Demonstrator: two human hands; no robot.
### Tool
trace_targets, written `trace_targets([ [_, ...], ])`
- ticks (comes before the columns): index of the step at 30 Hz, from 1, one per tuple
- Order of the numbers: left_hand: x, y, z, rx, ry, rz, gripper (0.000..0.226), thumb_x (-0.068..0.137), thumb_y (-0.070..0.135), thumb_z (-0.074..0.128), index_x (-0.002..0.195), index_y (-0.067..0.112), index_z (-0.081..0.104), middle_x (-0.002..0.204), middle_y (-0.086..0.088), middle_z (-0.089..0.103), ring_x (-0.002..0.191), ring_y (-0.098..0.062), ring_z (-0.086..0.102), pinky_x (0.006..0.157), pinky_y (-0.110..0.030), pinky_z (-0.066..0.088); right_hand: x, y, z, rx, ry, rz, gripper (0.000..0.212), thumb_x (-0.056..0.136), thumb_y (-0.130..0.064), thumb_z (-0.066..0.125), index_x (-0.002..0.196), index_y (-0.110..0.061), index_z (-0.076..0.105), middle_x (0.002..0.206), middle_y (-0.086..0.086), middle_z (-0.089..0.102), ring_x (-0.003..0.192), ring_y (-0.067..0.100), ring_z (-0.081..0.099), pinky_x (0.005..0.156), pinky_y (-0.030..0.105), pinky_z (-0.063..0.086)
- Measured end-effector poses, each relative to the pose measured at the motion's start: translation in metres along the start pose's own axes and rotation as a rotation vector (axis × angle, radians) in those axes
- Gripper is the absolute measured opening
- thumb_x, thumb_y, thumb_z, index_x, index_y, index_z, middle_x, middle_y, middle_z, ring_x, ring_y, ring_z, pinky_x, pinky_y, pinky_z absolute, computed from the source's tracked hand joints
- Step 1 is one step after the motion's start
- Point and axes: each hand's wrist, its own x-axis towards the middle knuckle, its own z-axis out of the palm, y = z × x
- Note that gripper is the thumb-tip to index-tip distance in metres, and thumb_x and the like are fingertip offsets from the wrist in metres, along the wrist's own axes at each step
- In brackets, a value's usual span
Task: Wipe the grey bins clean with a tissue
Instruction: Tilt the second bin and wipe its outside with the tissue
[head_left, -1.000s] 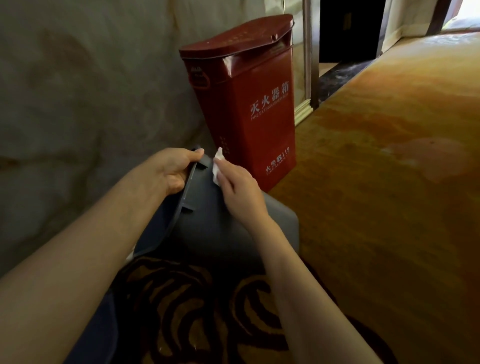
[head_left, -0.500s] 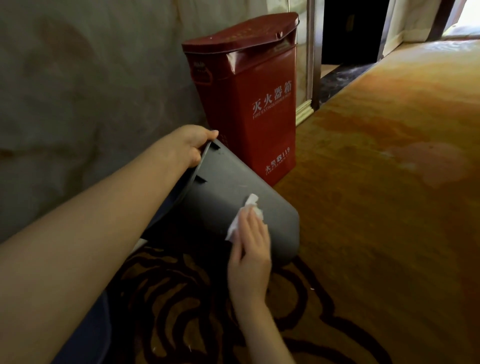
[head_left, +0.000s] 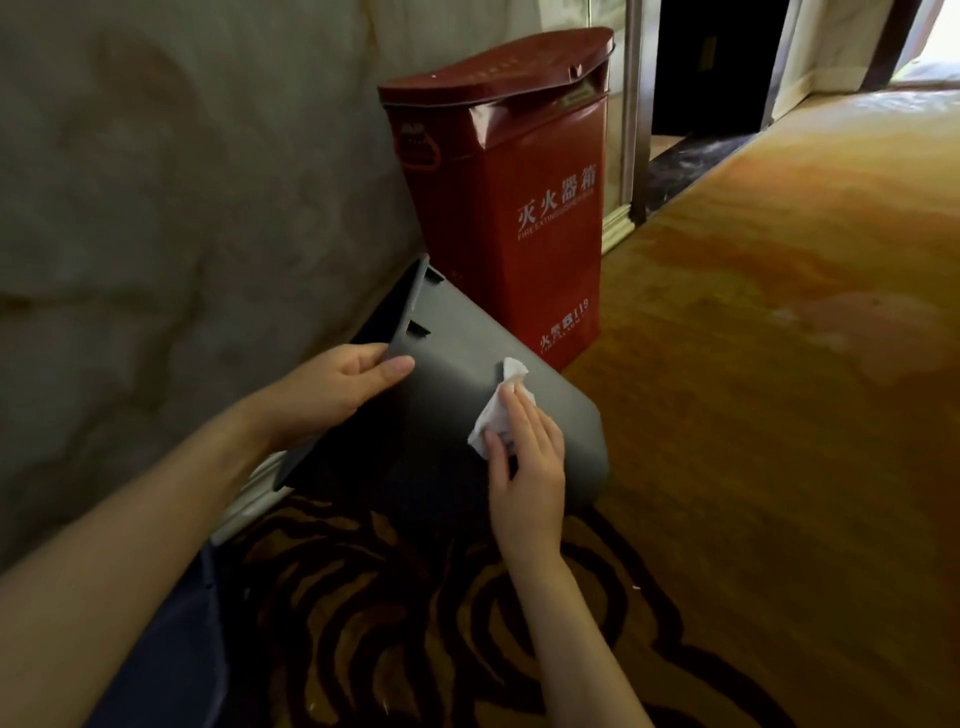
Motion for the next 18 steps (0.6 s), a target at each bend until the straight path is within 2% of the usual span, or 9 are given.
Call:
trace_targets([
  [3, 0.003, -0.005, -0.002, -0.036, 0.092, 0.012, 0.028, 0.094, 0.025, 0.043, 0.107, 0.015, 0.065, 0.101, -0.002, 0.074, 0.094, -0.009, 0.070, 0.078, -0.017, 0.055, 0.009, -0.007, -0.001, -0.020, -0.074, -0.029, 0.053, 0.093, -0.012, 0.051, 0.142, -0.021, 0.032, 0.149, -0.004, 0.037, 0.138, 0.007, 0.025, 0.115, 0.035, 0.028],
  [6, 0.003, -0.001, -0.002, -0.080, 0.207, 0.041, 0.030, 0.095, 0.024, 0.042, 0.097, 0.009, 0.067, 0.086, 0.001, 0.076, 0.082, -0.009, 0.072, 0.073, -0.019, 0.056, 0.016, -0.024, 0.004, -0.053, -0.134, -0.102, 0.050, 0.097, -0.012, 0.043, 0.144, -0.020, 0.029, 0.153, -0.003, 0.031, 0.142, 0.009, 0.019, 0.117, 0.042, 0.023],
  [9, 0.000, 0.003, -0.009, -0.176, 0.340, 0.047, 0.034, 0.096, 0.025, 0.042, 0.082, 0.008, 0.068, 0.066, 0.003, 0.075, 0.064, -0.006, 0.071, 0.059, -0.016, 0.055, 0.012, -0.052, 0.021, -0.107, -0.195, -0.222, 0.051, 0.098, -0.013, 0.040, 0.145, -0.019, 0.023, 0.155, -0.001, 0.025, 0.144, 0.009, 0.011, 0.120, 0.038, 0.013],
  [12, -0.006, 0.000, -0.018, -0.226, 0.412, -0.036, 0.035, 0.095, 0.027, 0.043, 0.077, 0.011, 0.067, 0.060, 0.003, 0.074, 0.059, -0.005, 0.070, 0.058, -0.018, 0.055, 0.000, -0.076, 0.039, -0.091, -0.250, -0.319, 0.053, 0.097, -0.010, 0.039, 0.146, -0.017, 0.021, 0.156, 0.003, 0.019, 0.145, 0.012, 0.006, 0.120, 0.035, 0.006],
  [15, -0.013, -0.006, -0.024, -0.360, 0.423, -0.099, 0.035, 0.096, 0.024, 0.042, 0.076, 0.006, 0.064, 0.054, 0.000, 0.072, 0.053, -0.004, 0.069, 0.051, -0.015, 0.054, -0.016, -0.090, 0.055, -0.115, -0.270, -0.367, 0.052, 0.095, -0.016, 0.030, 0.146, -0.013, 0.020, 0.156, 0.007, 0.019, 0.145, 0.016, 0.005, 0.120, 0.036, 0.006],
  [18, -0.015, -0.009, -0.026, -0.421, 0.422, -0.144, 0.033, 0.096, 0.022, 0.042, 0.077, 0.004, 0.063, 0.053, 0.000, 0.072, 0.052, -0.005, 0.069, 0.047, -0.015, 0.052, -0.030, -0.090, 0.062, -0.182, -0.237, -0.384, 0.053, 0.094, -0.017, 0.033, 0.145, -0.011, 0.024, 0.154, 0.008, 0.025, 0.144, 0.017, 0.013, 0.119, 0.036, 0.013],
])
